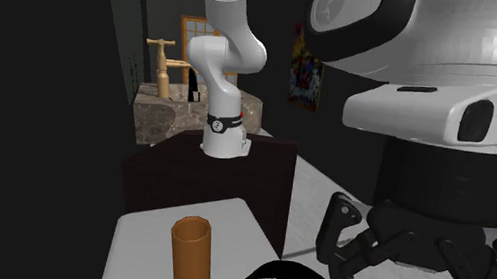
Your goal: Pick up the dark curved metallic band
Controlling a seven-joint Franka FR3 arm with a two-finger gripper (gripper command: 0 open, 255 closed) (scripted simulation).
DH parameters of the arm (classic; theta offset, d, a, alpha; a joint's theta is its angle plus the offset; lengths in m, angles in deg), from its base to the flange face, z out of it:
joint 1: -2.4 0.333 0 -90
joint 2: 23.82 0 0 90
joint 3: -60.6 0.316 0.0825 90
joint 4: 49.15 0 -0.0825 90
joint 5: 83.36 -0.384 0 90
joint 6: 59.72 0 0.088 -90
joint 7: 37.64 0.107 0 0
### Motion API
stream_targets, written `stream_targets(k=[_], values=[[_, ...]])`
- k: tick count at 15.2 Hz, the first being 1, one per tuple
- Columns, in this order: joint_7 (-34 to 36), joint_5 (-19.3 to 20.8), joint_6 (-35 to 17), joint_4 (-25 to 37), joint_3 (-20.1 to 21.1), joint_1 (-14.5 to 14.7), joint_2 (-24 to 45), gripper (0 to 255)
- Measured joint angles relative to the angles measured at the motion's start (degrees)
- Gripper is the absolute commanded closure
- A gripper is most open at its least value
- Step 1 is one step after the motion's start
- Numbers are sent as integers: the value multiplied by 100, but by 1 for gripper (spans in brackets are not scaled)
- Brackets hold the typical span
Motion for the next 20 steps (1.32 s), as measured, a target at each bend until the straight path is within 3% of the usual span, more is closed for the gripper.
stream_targets(k=[6,7,20], values=[[128,157,-267,33,-120,91,314,0],[131,164,-278,43,-127,95,335,255],[98,122,-204,35,-93,71,247,255]])
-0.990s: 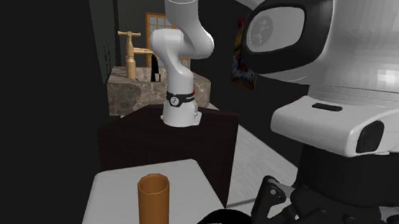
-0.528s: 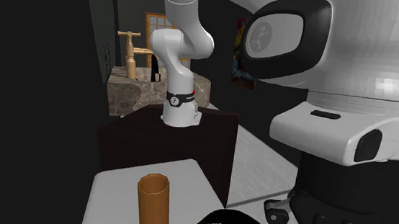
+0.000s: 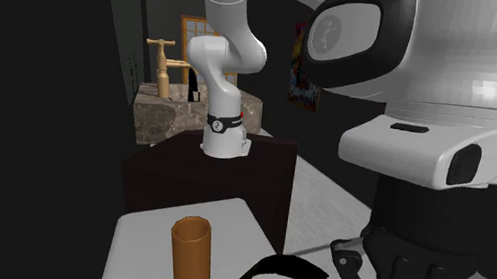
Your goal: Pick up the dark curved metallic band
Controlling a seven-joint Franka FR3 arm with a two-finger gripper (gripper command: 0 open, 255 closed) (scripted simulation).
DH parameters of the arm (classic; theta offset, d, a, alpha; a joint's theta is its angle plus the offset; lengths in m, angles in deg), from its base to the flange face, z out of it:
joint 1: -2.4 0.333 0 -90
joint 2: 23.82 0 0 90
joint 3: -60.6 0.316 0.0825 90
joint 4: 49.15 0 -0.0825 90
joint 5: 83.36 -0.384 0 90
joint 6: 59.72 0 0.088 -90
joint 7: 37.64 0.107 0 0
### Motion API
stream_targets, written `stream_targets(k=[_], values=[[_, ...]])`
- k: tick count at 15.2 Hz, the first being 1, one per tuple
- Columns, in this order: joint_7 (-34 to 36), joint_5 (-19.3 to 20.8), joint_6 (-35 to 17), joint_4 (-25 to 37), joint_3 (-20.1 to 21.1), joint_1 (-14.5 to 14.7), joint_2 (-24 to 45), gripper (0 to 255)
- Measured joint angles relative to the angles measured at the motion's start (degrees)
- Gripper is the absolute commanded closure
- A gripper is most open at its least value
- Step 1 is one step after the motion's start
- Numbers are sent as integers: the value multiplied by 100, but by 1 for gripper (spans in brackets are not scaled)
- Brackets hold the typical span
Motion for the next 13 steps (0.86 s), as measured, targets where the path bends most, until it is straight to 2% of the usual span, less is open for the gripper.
stream_targets(k=[13], values=[[-254,-315,642,128,223,-130,-546,255]])
